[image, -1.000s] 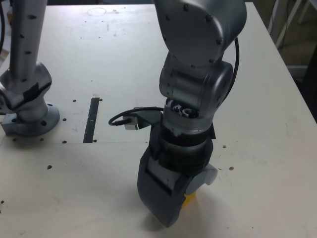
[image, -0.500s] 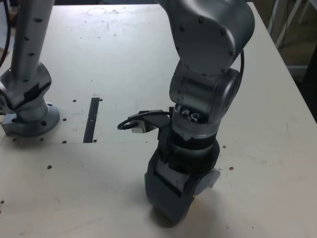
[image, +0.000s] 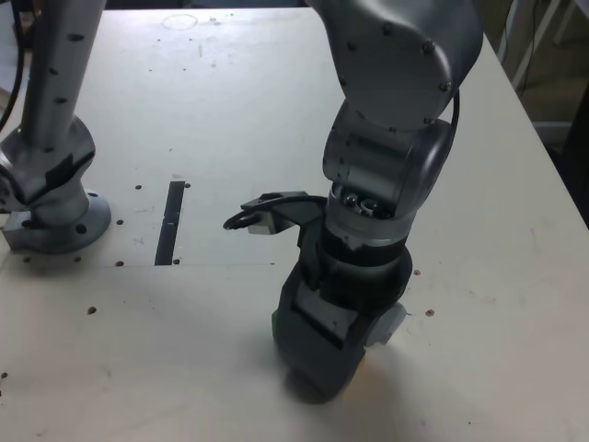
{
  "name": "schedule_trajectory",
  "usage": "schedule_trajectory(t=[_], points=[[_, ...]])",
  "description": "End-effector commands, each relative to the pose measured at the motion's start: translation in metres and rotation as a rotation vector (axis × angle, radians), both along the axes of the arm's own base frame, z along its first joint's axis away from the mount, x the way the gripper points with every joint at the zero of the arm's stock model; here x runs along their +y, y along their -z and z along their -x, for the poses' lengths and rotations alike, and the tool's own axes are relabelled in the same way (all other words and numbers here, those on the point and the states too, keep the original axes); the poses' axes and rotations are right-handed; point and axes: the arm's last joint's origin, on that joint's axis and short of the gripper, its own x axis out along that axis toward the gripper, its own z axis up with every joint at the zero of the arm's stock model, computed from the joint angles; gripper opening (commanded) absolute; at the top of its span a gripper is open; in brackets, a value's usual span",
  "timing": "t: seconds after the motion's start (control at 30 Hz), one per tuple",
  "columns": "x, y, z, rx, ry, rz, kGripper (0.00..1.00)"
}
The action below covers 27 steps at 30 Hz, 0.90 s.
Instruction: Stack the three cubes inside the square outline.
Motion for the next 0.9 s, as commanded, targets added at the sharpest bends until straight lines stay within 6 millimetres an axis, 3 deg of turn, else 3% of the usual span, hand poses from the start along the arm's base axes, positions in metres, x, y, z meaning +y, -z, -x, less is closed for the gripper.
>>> schedule_trajectory(t=[0.0,0.4,0.87], points=[[0.0,0.0,-0.002,-0.007,-0.004,-0.003,0.38],[0.001,-0.004,0.001,-0.017,0.002,-0.022,0.22],[-0.012,-0.043,0.025,-0.081,0.101,0.012,0.15]])
